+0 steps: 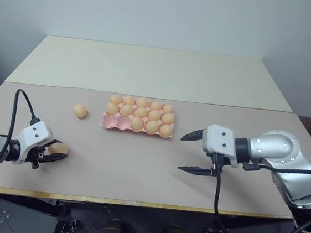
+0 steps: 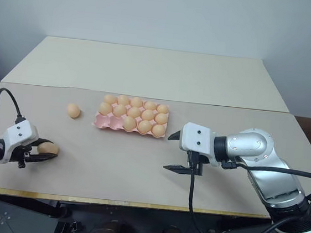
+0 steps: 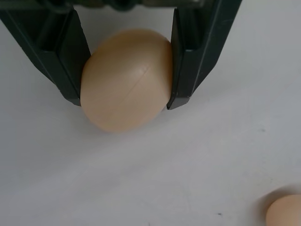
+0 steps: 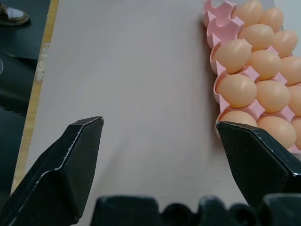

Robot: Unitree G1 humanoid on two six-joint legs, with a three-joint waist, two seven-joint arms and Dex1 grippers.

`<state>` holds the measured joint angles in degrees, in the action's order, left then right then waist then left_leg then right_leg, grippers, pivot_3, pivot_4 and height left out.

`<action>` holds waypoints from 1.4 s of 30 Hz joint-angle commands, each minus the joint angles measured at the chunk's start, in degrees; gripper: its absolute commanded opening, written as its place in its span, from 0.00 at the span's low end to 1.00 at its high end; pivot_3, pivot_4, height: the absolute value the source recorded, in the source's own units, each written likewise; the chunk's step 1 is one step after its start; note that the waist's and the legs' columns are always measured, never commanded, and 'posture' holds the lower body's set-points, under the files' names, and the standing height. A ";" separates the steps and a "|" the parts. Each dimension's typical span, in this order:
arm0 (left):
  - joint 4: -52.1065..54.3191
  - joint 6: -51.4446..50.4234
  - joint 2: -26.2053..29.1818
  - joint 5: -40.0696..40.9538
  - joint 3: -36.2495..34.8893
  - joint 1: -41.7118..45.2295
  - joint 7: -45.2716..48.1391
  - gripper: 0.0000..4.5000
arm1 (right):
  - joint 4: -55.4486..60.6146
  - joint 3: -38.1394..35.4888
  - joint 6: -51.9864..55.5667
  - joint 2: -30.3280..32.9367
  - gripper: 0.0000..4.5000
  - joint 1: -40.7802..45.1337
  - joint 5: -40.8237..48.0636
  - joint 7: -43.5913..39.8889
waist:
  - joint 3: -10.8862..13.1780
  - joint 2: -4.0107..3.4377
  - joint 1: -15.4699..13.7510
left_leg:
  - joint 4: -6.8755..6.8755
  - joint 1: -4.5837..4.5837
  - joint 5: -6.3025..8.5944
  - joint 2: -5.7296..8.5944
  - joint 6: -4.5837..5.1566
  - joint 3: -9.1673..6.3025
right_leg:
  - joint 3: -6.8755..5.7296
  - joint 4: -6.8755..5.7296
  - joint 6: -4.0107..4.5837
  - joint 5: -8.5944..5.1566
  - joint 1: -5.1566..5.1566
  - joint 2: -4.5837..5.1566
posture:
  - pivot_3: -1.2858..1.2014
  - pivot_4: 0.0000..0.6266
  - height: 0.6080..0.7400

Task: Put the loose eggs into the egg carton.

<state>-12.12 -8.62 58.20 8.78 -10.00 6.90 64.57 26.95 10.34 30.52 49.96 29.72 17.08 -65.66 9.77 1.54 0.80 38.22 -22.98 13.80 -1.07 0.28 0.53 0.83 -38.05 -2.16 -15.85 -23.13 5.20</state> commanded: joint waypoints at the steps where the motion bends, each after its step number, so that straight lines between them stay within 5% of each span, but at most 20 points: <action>1: 2.74 0.83 -1.33 0.43 -0.46 1.05 -2.28 0.45 | 1.61 -1.97 0.20 0.44 1.00 -0.04 0.36 1.32 | 0.00 0.00 -0.04 | 0.00 0.00 0.00 0.00 0.00 0.00 | 0.00 0.00 0.00 0.00 0.00 0.00 | 0.52 0.24 1.00; 5: 8.30 -0.18 -3.86 5.10 -2.78 3.29 -3.04 0.45 | 1.48 -2.00 0.49 0.25 1.00 0.13 0.21 2.66 | -0.01 0.02 -0.28 | 0.10 -0.20 0.00 0.01 0.00 -0.07 | -0.06 0.03 0.00 0.00 -0.07 0.02 | 0.52 0.24 1.00; 9: 12.81 -4.54 -12.99 15.49 -4.68 12.32 -6.72 0.45 | 2.58 -2.38 1.30 0.30 1.00 0.20 0.28 4.47 | -0.01 0.05 -0.96 | 0.33 -0.37 0.01 0.02 0.01 -0.21 | -0.21 0.02 -0.02 0.01 -0.05 0.06 | 0.52 0.24 1.00; 17: 0.78 -1.00 -24.85 15.54 0.86 24.54 -6.45 0.45 | 8.69 -5.60 6.22 0.38 1.00 0.39 1.84 9.02 | -0.02 0.05 -0.68 | 0.52 -0.36 0.10 0.08 0.17 -0.23 | -0.16 -0.01 -0.06 0.03 -0.01 -0.02 | 0.52 0.24 1.00; 38: -29.89 19.57 -29.88 3.23 8.37 37.93 -2.19 0.45 | 17.29 -8.96 12.62 0.95 1.00 -3.39 2.79 17.32 | -0.03 0.07 -0.66 | 0.60 -0.46 0.12 0.14 0.21 -0.26 | -0.20 0.03 -0.08 0.03 -0.01 0.00 | 0.52 0.24 1.00; 42: -29.98 19.98 -29.47 3.96 7.39 38.07 -0.92 0.72 | 17.47 -8.98 12.36 1.10 1.00 -4.06 2.93 17.46 | -0.03 0.07 -0.66 | 0.61 -0.48 0.12 0.14 0.21 -0.28 | -0.20 0.03 -0.09 0.03 -0.01 0.01 | 0.52 0.24 1.00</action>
<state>-42.60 10.02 28.03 11.62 -1.38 43.98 63.23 42.47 3.42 43.02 50.39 25.60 19.38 -48.70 9.74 1.61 0.15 38.83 -23.45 13.92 -0.93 0.48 0.25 0.63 -38.02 -2.25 -15.83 -23.13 5.21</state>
